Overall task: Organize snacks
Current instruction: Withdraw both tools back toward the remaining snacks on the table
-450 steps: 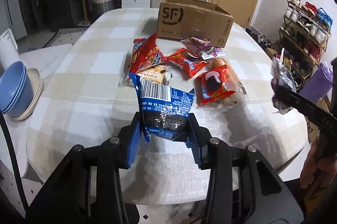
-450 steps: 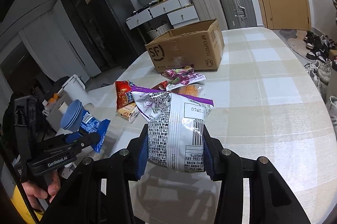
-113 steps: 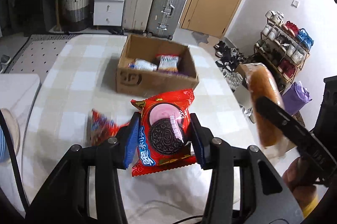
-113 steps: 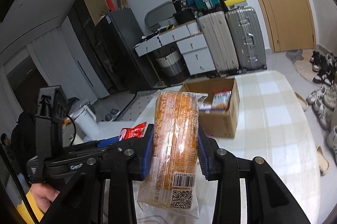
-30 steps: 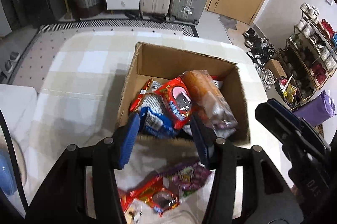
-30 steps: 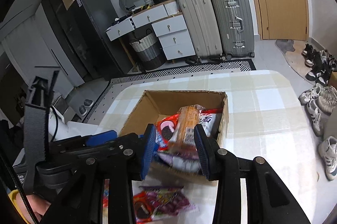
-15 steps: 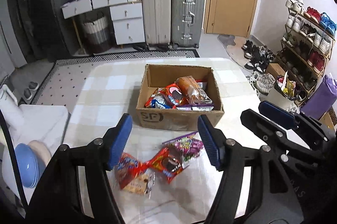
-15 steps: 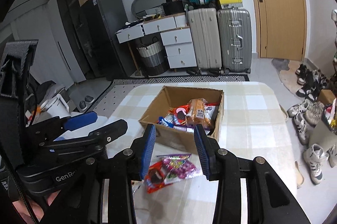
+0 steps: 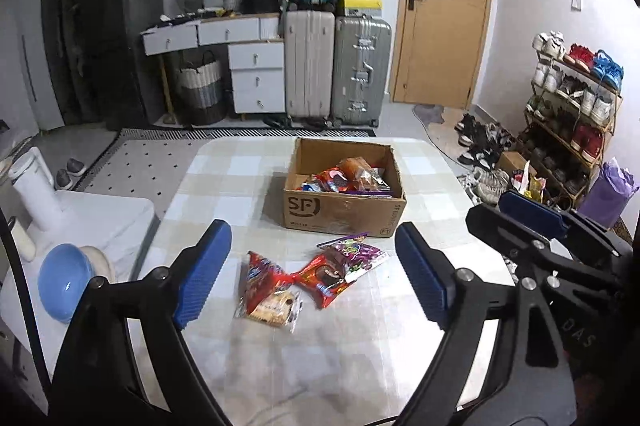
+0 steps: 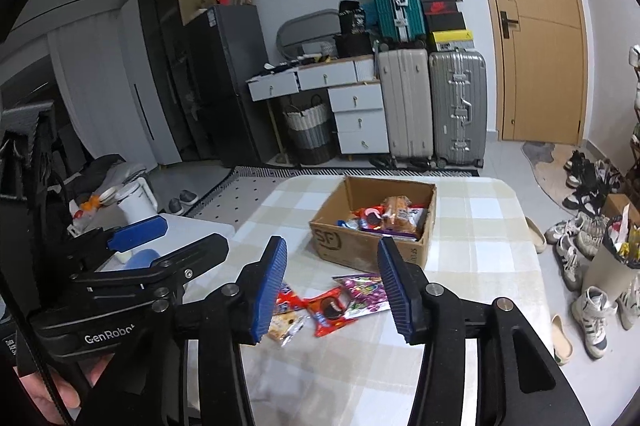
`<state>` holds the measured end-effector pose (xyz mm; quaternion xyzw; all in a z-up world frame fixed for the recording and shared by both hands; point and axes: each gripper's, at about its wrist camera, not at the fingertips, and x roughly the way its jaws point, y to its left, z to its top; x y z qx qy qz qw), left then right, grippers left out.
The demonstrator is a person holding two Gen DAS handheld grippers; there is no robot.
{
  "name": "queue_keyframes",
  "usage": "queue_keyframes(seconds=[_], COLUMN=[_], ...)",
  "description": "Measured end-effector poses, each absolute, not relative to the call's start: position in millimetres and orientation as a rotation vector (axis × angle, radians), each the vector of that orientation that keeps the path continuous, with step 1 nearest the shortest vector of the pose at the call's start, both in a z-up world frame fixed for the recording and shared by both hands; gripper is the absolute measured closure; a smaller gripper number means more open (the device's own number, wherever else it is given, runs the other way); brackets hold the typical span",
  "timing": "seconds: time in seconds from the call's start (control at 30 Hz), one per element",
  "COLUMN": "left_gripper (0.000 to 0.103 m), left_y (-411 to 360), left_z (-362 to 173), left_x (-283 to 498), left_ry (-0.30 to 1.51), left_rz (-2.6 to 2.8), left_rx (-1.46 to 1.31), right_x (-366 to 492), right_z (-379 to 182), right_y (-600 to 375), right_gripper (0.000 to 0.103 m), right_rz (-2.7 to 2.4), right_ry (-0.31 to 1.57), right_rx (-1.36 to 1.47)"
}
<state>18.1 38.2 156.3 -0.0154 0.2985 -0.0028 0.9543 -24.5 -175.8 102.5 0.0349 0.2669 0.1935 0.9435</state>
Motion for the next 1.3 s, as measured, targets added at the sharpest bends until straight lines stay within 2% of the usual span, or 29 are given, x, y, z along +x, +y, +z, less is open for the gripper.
queue_keyframes(seconds=[0.07, 0.2, 0.23, 0.3, 0.37, 0.4, 0.67, 1.0, 1.2, 1.3], left_gripper=[0.020, 0.019, 0.016, 0.010, 0.006, 0.001, 0.001, 0.001, 0.001, 0.001], left_y=[42.0, 48.9, 50.8, 55.0, 59.3, 61.7, 63.1, 80.2, 81.1, 84.4], left_z=[159.9, 161.8, 160.8, 158.4, 158.2, 159.0, 144.0, 62.9, 14.6, 5.6], left_x=[-2.7, -38.3, -45.7, -55.2, -57.7, -62.3, -69.4, 18.0, 63.2, 72.1], left_ry=[0.584, 0.551, 0.546, 0.550, 0.544, 0.532, 0.436, 0.514, 0.625, 0.629], left_rz=[-0.005, 0.001, 0.000, -0.006, -0.002, 0.018, 0.076, 0.068, 0.043, 0.044], left_rx=[-0.024, -0.007, -0.005, -0.001, 0.006, 0.012, 0.078, 0.011, 0.044, 0.067], right_x=[-39.0, -61.3, -65.9, -75.6, -83.3, -82.4, -61.8, -8.5, 25.1, 32.7], right_z=[105.3, 105.0, 103.7, 101.2, 98.8, 97.6, 73.5, 5.8, -39.1, -46.7], right_y=[-171.8, -168.4, -167.7, -167.8, -167.7, -168.1, -169.2, -167.6, -154.8, -148.7], right_gripper=[0.051, 0.032, 0.028, 0.026, 0.017, 0.016, 0.016, 0.015, 0.015, 0.015], right_rz=[0.397, 0.408, 0.415, 0.422, 0.416, 0.413, 0.425, 0.415, 0.438, 0.438], right_ry=[0.525, 0.481, 0.468, 0.428, 0.394, 0.386, 0.372, 0.425, 0.572, 0.576], right_rx=[0.060, 0.060, 0.063, 0.073, 0.092, 0.098, 0.132, 0.153, 0.131, 0.093])
